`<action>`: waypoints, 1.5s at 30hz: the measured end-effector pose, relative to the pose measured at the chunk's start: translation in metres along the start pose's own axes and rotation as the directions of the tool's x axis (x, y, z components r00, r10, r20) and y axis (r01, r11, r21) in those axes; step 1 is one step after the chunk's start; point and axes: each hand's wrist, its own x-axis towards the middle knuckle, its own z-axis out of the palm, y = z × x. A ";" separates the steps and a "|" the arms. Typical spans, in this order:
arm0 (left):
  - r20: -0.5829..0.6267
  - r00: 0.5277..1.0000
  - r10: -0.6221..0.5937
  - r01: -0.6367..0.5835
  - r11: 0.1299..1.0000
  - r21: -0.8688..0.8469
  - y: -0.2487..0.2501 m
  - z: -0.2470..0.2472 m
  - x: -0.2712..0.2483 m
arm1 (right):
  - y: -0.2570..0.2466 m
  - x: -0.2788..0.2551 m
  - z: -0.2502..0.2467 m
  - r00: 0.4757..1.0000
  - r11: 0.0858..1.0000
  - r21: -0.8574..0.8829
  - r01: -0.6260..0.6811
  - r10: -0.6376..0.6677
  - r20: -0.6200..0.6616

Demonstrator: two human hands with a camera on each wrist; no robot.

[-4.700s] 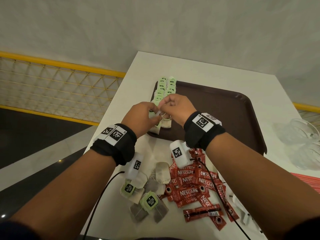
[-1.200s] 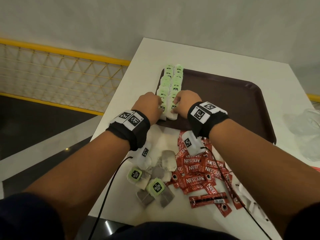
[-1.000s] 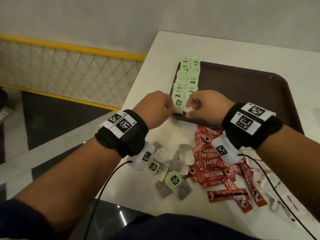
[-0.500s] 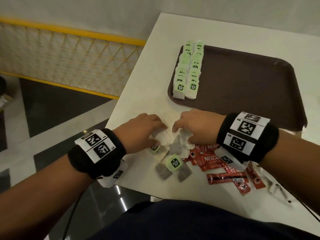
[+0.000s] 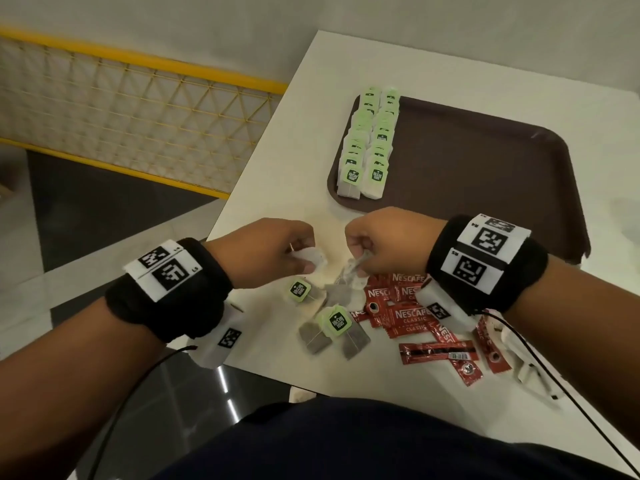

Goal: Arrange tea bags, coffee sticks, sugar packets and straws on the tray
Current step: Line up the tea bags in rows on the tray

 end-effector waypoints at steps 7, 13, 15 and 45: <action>0.250 0.968 0.011 -0.022 0.999 0.039 0.017 0.006 -0.011 | -0.015 -0.009 0.008 0.987 1.000 0.008 -0.014 0.013 0.158; 0.215 0.975 -0.062 0.015 0.977 0.213 0.016 0.022 -0.007 | -0.016 -0.002 0.022 0.989 0.982 -0.184 -0.051 0.074 0.124; 0.195 0.980 -0.043 -0.005 0.971 0.240 0.018 0.022 -0.007 | -0.015 -0.001 0.025 0.994 0.979 -0.199 -0.045 0.065 0.091; -0.021 0.981 -0.195 0.085 0.523 -0.848 0.021 -0.002 0.024 | 0.017 -0.005 -0.021 0.954 0.898 0.438 0.051 0.086 -0.288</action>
